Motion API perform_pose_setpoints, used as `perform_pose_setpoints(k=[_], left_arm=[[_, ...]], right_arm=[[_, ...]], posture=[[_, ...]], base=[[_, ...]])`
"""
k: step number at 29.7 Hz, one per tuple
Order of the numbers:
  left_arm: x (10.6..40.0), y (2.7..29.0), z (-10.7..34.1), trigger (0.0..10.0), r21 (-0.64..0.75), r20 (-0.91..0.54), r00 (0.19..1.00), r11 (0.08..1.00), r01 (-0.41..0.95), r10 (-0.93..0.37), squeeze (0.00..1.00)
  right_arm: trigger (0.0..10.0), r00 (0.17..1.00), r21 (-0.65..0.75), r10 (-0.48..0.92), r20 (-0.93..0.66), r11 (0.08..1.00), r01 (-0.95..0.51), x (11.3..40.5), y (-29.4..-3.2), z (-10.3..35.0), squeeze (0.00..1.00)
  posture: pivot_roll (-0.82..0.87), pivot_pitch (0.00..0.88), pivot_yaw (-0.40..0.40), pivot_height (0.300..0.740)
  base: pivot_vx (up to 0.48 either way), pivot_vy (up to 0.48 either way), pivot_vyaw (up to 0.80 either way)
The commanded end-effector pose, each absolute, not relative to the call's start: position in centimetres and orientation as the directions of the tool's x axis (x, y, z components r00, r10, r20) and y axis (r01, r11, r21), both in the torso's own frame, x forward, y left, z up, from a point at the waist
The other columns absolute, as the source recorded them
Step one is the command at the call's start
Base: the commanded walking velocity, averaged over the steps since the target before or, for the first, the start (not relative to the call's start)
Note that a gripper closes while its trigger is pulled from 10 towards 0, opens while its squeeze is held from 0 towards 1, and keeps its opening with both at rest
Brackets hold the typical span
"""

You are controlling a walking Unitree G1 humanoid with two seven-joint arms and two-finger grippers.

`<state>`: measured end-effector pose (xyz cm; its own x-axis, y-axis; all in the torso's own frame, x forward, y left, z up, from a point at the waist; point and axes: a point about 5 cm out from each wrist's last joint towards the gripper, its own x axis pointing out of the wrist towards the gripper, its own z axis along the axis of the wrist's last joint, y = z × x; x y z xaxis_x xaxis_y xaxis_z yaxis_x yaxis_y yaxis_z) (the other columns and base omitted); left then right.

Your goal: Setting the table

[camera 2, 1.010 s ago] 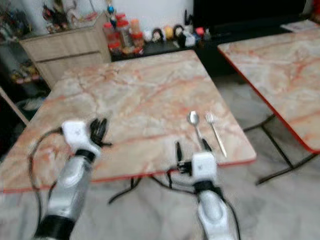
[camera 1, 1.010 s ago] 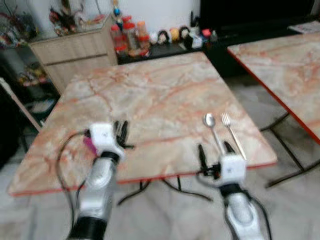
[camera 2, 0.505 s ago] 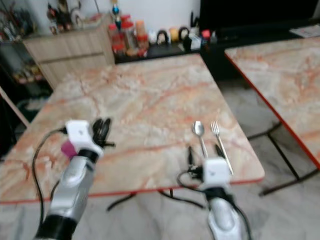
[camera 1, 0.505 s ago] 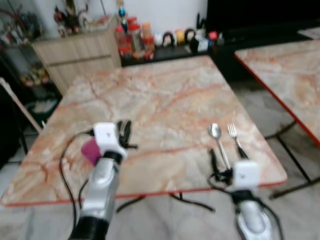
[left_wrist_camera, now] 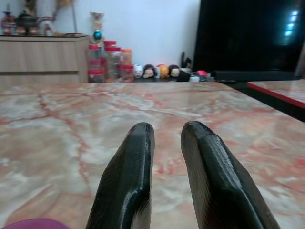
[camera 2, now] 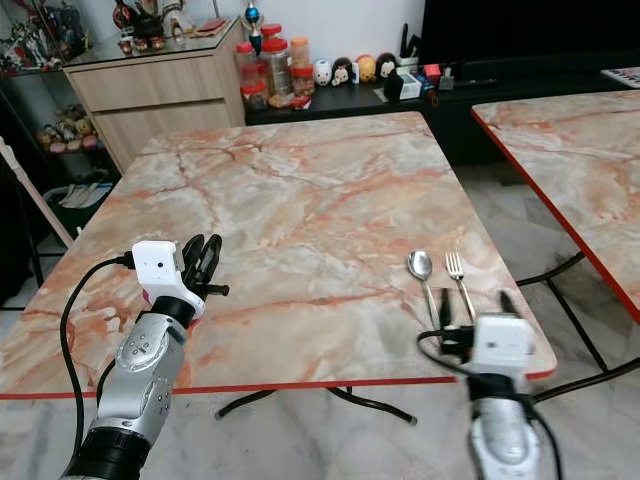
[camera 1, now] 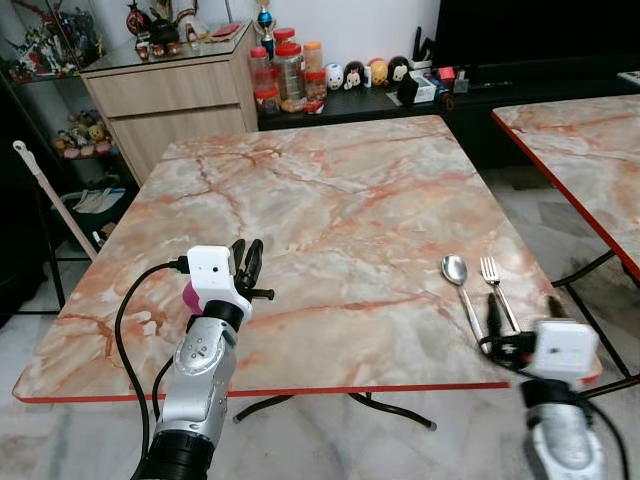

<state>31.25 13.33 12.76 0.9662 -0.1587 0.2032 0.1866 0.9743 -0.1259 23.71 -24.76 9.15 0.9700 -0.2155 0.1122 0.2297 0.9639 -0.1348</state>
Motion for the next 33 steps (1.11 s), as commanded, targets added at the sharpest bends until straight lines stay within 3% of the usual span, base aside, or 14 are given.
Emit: perform_pose_setpoints(k=[1, 3, 10, 22, 25, 29, 33], left_arm=[[31.5, 13.3, 12.7, 10.0, -0.112, 0.187, 0.967, 0.974, 0.195, -0.172, 0.0], [31.6, 13.0, 12.6, 10.0, -0.107, 0.182, 0.966, 0.973, 0.204, -0.182, 0.0], [31.8, 12.5, 12.8, 10.0, -0.099, 0.181, 0.963, 0.97, 0.222, -0.202, 0.0], [32.1, 12.9, 12.8, 10.0, -0.093, 0.182, 0.969, 0.978, 0.188, -0.169, 0.0], [32.2, 12.9, 12.9, 10.0, -0.09, 0.185, 0.968, 0.978, 0.187, -0.168, 0.0], [32.2, 12.9, 12.9, 10.0, -0.092, 0.186, 0.969, 0.979, 0.184, -0.165, 0.0], [32.2, 12.8, 12.8, 10.0, -0.105, 0.19, 0.97, 0.979, 0.172, -0.15, 0.0]], right_arm=[[10.0, 0.959, -0.108, -0.259, 0.116, 0.956, 0.272, 24.3, -26.1, 9.9, 0.0], [10.0, 0.947, -0.095, -0.302, 0.113, 0.945, 0.313, 24.8, -28.2, 10.6, 0.0], [10.0, 0.947, -0.071, -0.3, 0.116, 0.948, 0.309, 25.7, -28.8, 11.3, 0.0], [10.0, 0.977, -0.072, -0.19, 0.098, 0.978, 0.198, 26.0, -25.2, 10.0, 0.0], [10.0, 0.992, -0.145, -0.104, 0.07, 0.983, 0.114, 25.6, -23.5, 9.0, 0.0], [10.0, 0.997, -0.158, -0.051, 0.052, 0.986, 0.059, 25.3, -22.4, 8.5, 0.0], [10.0, 0.996, -0.172, 0.075, 0.04, 0.983, -0.067, 24.9, -19.6, 7.9, 0.0]], posture=[[-0.03, 0.0, 0.101, 0.728], [-0.04, 0.0, 0.101, 0.728], [-0.04, 0.0, 0.101, 0.728], [-0.02, 0.0, 0.107, 0.728], [-0.02, 0.0, 0.106, 0.728], [-0.02, 0.0, 0.099, 0.728], [-0.02, 0.0, 0.074, 0.728]], base=[[0.0, 0.0, 0.0], [0.0, 0.0, 0.0], [0.0, 0.0, 0.0], [0.0, 0.0, 0.0], [0.0, 0.0, 0.0], [0.0, 0.0, 0.0], [0.0, 0.0, 0.0]])
